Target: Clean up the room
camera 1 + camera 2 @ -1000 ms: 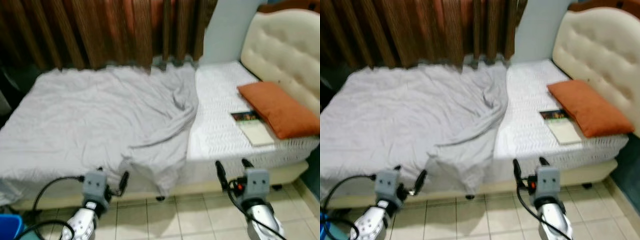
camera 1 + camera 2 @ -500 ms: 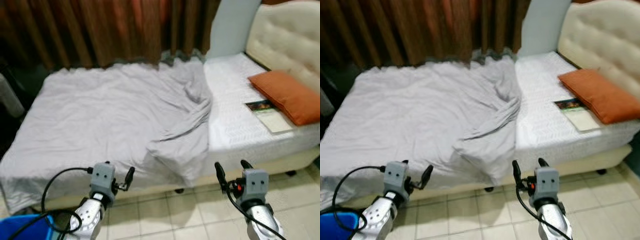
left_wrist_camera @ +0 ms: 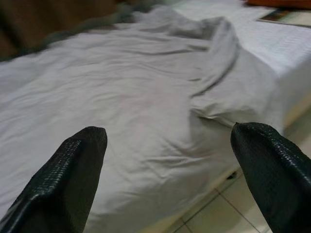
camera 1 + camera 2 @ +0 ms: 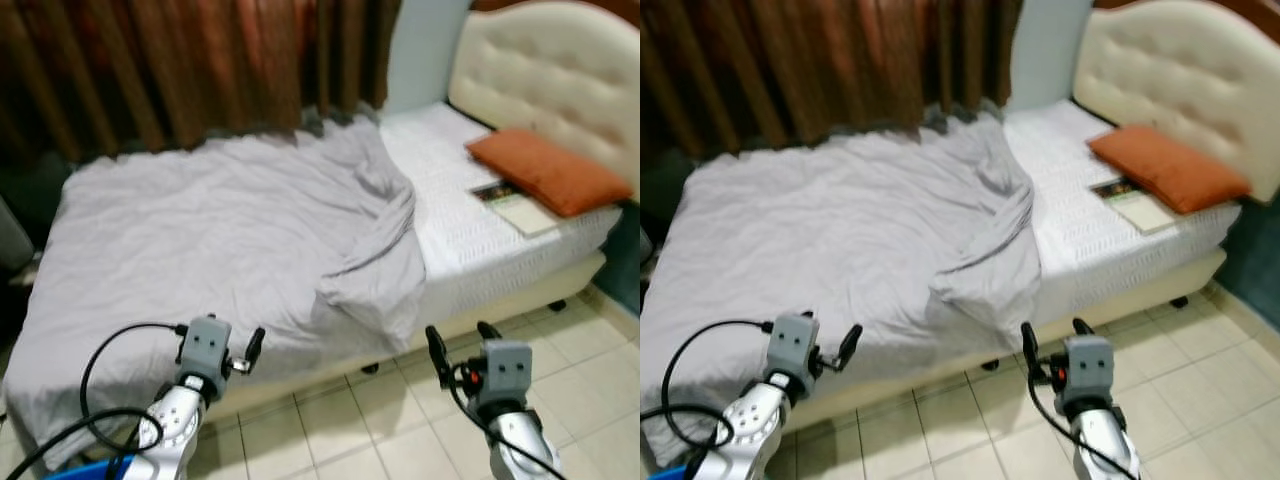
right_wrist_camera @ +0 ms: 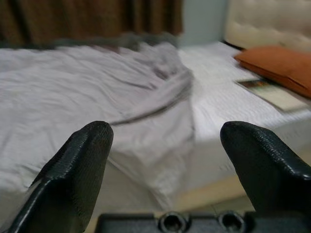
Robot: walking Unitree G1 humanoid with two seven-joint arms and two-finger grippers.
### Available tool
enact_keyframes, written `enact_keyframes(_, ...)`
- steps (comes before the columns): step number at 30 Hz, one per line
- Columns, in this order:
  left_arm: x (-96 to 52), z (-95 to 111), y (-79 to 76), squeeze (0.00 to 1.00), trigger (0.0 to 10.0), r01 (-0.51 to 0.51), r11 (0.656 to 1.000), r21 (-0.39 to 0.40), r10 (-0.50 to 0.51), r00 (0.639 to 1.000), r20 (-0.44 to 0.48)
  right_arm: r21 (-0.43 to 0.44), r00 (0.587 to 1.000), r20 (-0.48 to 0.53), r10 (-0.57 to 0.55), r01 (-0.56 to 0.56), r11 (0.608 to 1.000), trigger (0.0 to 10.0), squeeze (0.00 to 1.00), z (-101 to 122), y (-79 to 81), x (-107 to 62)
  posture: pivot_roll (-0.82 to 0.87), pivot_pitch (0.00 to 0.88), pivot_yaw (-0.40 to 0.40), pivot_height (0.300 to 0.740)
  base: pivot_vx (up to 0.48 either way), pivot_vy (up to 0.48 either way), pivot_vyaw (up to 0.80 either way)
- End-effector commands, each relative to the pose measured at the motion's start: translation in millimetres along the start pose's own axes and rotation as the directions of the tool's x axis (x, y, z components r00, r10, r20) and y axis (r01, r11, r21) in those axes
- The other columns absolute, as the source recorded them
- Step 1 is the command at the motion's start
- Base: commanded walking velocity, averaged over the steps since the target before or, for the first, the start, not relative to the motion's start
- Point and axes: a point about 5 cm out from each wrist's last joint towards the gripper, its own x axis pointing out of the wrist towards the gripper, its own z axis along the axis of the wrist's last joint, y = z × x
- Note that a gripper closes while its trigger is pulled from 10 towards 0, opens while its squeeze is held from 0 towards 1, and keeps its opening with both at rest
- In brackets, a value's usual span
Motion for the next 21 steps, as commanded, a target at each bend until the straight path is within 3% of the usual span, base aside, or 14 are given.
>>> enact_keyframes(1, 2.4, 7.6, -10.4, 0.00, 10.0, 0.039, 0.999, -0.015, -0.038, 0.998, 0.044, -0.019, 1.000, -0.015, -0.013, 0.013, 1.000, 10.0, 0.00, -4.2, -4.6, -3.2, -0.07, 0.034, 0.053, 0.740, 0.000, 0.000, 0.00)
enact_keyframes(13, 2.9, 5.0, -20.1, 0.00, 10.0, 0.100, 0.995, -0.016, -0.099, 0.994, 0.036, -0.028, 1.000, 0.001, -0.010, 0.010, 1.000, 10.0, 0.00, -1.7, -4.0, -2.6, -0.07, 0.038, 0.052, 0.740, 0.439, 0.000, 0.00)
enact_keyframes(21, 3.9, 4.6, -21.9, 0.00, 10.0, 0.101, 0.994, -0.035, -0.099, 0.994, 0.035, -0.030, 1.000, -0.013, -0.017, 0.017, 0.999, 10.0, 0.00, -3.4, -6.4, -3.8, -0.08, 0.043, 0.052, 0.740, 0.480, 0.000, -0.80)
